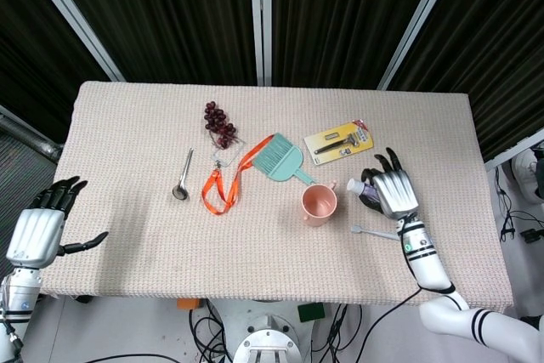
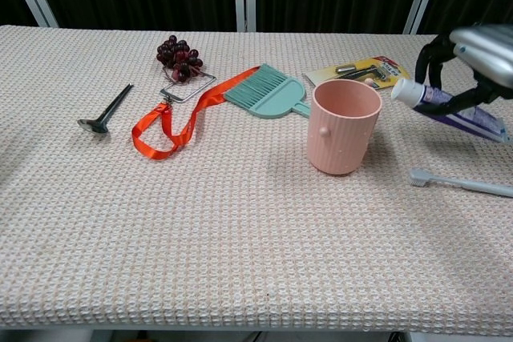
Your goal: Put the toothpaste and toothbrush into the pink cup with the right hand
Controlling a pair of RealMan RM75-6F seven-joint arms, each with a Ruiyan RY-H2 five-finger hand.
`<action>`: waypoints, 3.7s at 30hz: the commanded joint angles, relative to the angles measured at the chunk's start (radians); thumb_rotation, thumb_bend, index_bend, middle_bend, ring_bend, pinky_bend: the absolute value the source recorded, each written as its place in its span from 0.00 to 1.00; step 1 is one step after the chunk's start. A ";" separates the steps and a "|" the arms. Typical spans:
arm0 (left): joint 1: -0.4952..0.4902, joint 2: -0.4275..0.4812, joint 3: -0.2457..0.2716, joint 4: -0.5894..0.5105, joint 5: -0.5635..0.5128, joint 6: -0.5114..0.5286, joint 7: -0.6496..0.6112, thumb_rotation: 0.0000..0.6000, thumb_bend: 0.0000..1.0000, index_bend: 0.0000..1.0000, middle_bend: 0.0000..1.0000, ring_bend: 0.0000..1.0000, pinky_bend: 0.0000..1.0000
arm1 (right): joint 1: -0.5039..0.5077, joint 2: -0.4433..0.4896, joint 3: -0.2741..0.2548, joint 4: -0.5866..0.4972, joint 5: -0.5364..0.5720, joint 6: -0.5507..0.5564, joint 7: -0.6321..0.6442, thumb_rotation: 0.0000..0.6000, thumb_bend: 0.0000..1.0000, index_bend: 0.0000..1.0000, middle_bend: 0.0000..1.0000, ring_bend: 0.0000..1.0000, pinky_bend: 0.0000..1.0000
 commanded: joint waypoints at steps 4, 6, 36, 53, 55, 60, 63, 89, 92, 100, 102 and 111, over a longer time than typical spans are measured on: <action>0.005 0.004 0.000 0.000 0.003 0.008 -0.005 0.40 0.07 0.12 0.09 0.10 0.21 | -0.018 0.082 0.074 -0.163 -0.136 0.175 0.205 1.00 0.73 0.75 0.69 0.15 0.00; 0.008 0.004 0.001 0.001 0.002 0.011 -0.009 0.40 0.07 0.12 0.09 0.10 0.21 | -0.008 0.064 0.095 -0.184 -0.173 0.219 0.287 1.00 0.75 0.75 0.69 0.15 0.00; 0.011 -0.015 0.002 0.069 -0.016 -0.012 -0.064 0.40 0.08 0.12 0.09 0.10 0.21 | 0.080 -0.310 0.068 0.144 -0.145 0.185 0.746 1.00 0.78 0.76 0.70 0.16 0.00; 0.017 -0.011 0.003 0.056 -0.015 -0.007 -0.058 0.40 0.08 0.12 0.09 0.10 0.21 | 0.073 -0.347 0.009 0.301 -0.174 0.158 0.834 1.00 0.75 0.71 0.63 0.15 0.00; 0.017 -0.012 0.002 0.054 -0.016 -0.006 -0.056 0.39 0.08 0.12 0.09 0.10 0.21 | 0.072 -0.345 0.009 0.301 -0.173 0.155 0.841 1.00 0.74 0.71 0.63 0.15 0.00; 0.015 -0.013 0.002 0.048 -0.014 -0.010 -0.064 0.40 0.08 0.12 0.09 0.10 0.21 | 0.070 -0.339 -0.001 0.302 -0.181 0.153 0.837 1.00 0.72 0.69 0.62 0.14 0.00; 0.012 -0.013 0.002 0.046 -0.007 -0.010 -0.076 0.40 0.08 0.12 0.09 0.10 0.21 | 0.069 -0.337 -0.002 0.304 -0.182 0.152 0.837 1.00 0.69 0.67 0.62 0.13 0.00; 0.014 -0.007 0.000 0.040 0.009 0.006 -0.103 0.40 0.08 0.12 0.09 0.10 0.21 | 0.053 -0.305 -0.014 0.273 -0.176 0.127 0.868 1.00 0.59 0.40 0.41 0.00 0.00; 0.015 -0.006 0.000 0.039 0.010 0.007 -0.101 0.40 0.08 0.12 0.09 0.10 0.21 | 0.044 -0.301 -0.012 0.264 -0.174 0.141 0.871 1.00 0.57 0.35 0.36 0.00 0.00; 0.015 -0.002 -0.003 0.036 0.008 0.010 -0.099 0.40 0.08 0.12 0.09 0.10 0.21 | -0.012 -0.238 -0.019 0.199 -0.199 0.238 0.813 1.00 0.52 0.20 0.27 0.00 0.00; 0.015 -0.002 -0.003 0.037 0.007 0.010 -0.100 0.40 0.08 0.12 0.09 0.10 0.21 | -0.033 -0.208 -0.025 0.167 -0.207 0.268 0.787 1.00 0.52 0.16 0.26 0.00 0.00; 0.019 -0.004 -0.001 0.047 0.015 0.017 -0.115 0.40 0.07 0.12 0.09 0.10 0.21 | -0.178 0.043 -0.123 -0.107 -0.115 0.242 0.355 1.00 0.50 0.33 0.21 0.00 0.00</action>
